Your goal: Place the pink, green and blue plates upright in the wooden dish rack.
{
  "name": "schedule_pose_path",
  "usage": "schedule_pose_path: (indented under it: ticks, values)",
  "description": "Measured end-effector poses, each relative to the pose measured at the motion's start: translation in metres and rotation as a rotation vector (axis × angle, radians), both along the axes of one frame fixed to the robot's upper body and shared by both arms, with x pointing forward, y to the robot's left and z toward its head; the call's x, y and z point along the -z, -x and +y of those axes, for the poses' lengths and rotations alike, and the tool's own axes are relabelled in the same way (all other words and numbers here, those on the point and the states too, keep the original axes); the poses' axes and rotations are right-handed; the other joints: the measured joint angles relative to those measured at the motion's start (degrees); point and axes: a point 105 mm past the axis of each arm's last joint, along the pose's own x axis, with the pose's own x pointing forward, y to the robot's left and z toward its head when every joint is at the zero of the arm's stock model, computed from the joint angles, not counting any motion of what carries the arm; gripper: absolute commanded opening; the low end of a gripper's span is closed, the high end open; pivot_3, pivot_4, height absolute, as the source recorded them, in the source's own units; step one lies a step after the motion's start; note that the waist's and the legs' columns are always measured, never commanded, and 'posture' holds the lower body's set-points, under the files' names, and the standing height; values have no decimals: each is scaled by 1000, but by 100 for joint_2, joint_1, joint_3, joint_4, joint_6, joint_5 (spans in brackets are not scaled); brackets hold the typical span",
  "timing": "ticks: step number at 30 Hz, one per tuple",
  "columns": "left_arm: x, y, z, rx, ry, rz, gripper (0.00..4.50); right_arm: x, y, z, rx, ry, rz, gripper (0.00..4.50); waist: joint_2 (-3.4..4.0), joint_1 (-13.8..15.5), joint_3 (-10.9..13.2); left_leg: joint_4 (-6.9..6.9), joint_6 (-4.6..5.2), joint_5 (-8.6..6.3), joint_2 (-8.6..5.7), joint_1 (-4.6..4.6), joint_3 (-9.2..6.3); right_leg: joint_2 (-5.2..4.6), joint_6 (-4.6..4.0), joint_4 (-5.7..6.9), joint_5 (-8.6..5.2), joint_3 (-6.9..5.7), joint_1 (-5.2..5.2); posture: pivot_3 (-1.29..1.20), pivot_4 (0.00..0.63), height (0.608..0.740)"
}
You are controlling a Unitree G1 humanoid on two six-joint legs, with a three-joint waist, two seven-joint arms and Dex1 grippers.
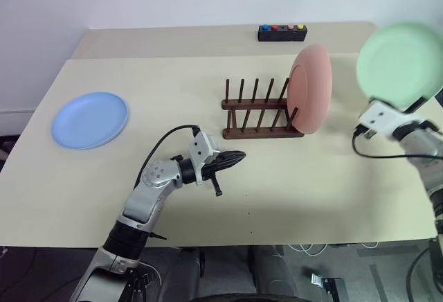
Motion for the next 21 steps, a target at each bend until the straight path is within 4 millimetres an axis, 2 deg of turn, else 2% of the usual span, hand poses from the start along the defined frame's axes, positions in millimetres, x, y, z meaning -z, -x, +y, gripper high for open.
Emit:
schedule_pose_path:
  ticks: [5, 8, 13, 16, 18, 21]
  values:
    - [-1, -2, -2, 0, 7, -9, 0, -67, 10, 59, -219, 49, -167, 60, 1, -51, 0, 0, 0, 0, 0, 0, -2, 0, 1, 0, 0, -1, 0, 0, 150, 740]
    - [-1, -2, -2, -2, 4, -16, 0, -88, 20, 95, -362, 49, -195, 60, -1, -74, 1, -1, 0, 0, 0, -1, -4, 0, 1, 0, 0, -2, 1, 0, 150, 740]
    - [-1, -4, 2, -18, -2, -20, 0, -96, 37, 156, -641, -95, -160, 60, -3, -85, 2, 0, 0, 0, 1, -1, -7, -1, 1, 1, 0, -3, 1, 0, 150, 740]
    - [-1, -6, 9, -46, -9, -23, 0, -107, 57, 195, -859, -258, -112, 60, -2, -89, 1, -2, 1, 0, 2, -2, -12, -1, 0, 2, 0, -4, 0, 0, 150, 740]
    - [0, -6, 10, -51, -12, -21, 0, -111, 69, 210, -972, -356, -57, 60, -4, -76, 1, -1, 1, -1, 1, -3, -15, -2, 0, 1, 0, -7, 1, 0, 150, 740]
    - [2, -5, 11, -56, -13, -16, 0, -98, 82, 230, -1121, -558, 117, 60, -7, -37, 1, 2, 1, -1, 1, -4, -19, -2, 0, 1, 1, -10, 5, 0, 150, 740]
